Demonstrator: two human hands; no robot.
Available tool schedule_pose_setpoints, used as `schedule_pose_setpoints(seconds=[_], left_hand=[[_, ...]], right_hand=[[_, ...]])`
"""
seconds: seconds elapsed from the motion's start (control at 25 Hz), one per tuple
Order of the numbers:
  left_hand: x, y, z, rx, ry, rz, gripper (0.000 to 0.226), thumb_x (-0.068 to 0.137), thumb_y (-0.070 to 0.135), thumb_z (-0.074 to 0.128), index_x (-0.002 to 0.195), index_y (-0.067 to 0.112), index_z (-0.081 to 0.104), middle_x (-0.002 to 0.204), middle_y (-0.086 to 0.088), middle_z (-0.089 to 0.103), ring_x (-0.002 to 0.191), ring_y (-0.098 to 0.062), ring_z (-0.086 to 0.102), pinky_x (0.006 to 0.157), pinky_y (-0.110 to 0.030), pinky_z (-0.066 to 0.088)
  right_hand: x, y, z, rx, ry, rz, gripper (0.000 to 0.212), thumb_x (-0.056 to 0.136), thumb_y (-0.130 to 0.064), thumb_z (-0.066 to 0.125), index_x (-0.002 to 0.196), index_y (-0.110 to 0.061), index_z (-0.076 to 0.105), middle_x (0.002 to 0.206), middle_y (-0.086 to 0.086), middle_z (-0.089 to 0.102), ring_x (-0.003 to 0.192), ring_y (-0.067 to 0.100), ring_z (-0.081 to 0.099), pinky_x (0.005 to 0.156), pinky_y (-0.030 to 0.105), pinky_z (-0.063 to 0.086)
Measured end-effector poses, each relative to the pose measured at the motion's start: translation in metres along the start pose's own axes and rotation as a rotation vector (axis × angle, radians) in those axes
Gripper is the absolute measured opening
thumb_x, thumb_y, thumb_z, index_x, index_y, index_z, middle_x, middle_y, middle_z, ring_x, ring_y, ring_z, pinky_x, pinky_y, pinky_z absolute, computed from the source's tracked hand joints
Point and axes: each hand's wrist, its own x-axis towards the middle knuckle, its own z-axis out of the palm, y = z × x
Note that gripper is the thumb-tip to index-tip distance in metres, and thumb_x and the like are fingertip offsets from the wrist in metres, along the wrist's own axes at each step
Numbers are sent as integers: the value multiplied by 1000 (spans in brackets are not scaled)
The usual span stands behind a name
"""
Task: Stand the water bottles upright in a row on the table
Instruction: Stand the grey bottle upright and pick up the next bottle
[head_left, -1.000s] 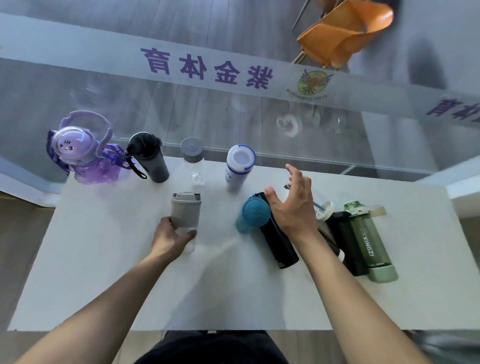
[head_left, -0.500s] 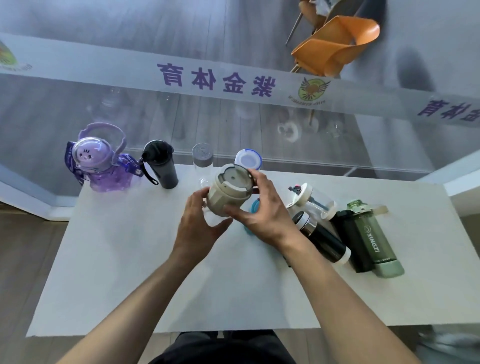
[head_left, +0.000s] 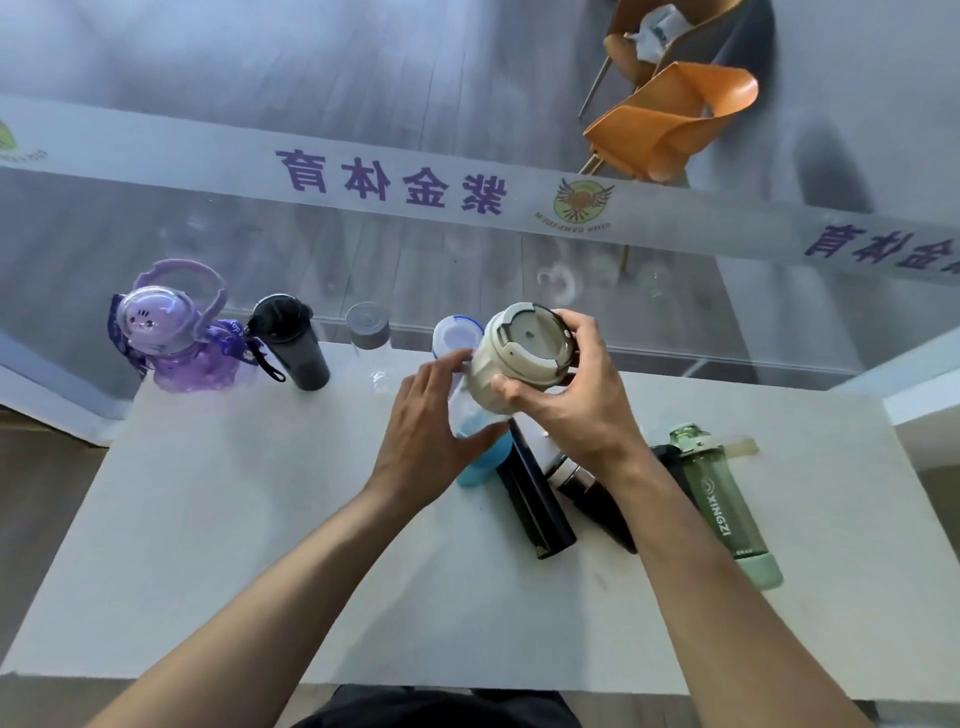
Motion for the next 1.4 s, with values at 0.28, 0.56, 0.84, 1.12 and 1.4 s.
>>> schedule_pose_setpoints(seconds=[0.28, 0.56, 0.84, 1.12, 1.4], left_hand=[[-19, 4, 63, 311, -115, -60, 54, 86, 39, 68, 136, 30, 49, 137, 6, 49, 120, -21, 44, 105, -36, 40], [-25, -2, 89, 440, -114, -188, 46, 83, 24, 70, 127, 26, 56, 137, 4, 50, 125, -24, 43, 102, -41, 44], [-25, -2, 95, 443, -89, -226, 46, 81, 25, 67, 125, 27, 55, 136, 5, 49, 124, -24, 43, 102, -41, 43], [-27, -1, 98, 447, -61, -245, 47, 80, 25, 67, 125, 26, 55, 137, 3, 50, 125, -25, 44, 102, -42, 43], [-28, -2, 96, 440, -72, -240, 47, 81, 26, 68, 126, 27, 55, 137, 3, 49, 125, -25, 43, 102, -43, 43]], right_hand=[[46, 62, -73, 9, -5, 12, 85, 59, -39, 90, 131, -28, 47, 126, -5, 61, 114, 10, 62, 100, 36, 53], [92, 130, -48, -185, -114, 29, 82, 59, -37, 90, 128, -28, 46, 121, -4, 59, 110, 17, 58, 88, 26, 45], [121, 174, -10, -286, -179, 75, 84, 62, -41, 89, 130, -27, 42, 124, -2, 57, 113, 18, 56, 92, 34, 50], [114, 185, 6, -326, -188, 69, 83, 64, -41, 89, 131, -25, 42, 126, 2, 55, 111, 22, 58, 92, 40, 51], [108, 183, 6, -368, -181, 90, 83, 65, -41, 88, 133, -28, 41, 125, 2, 54, 110, 24, 59, 91, 40, 52]])
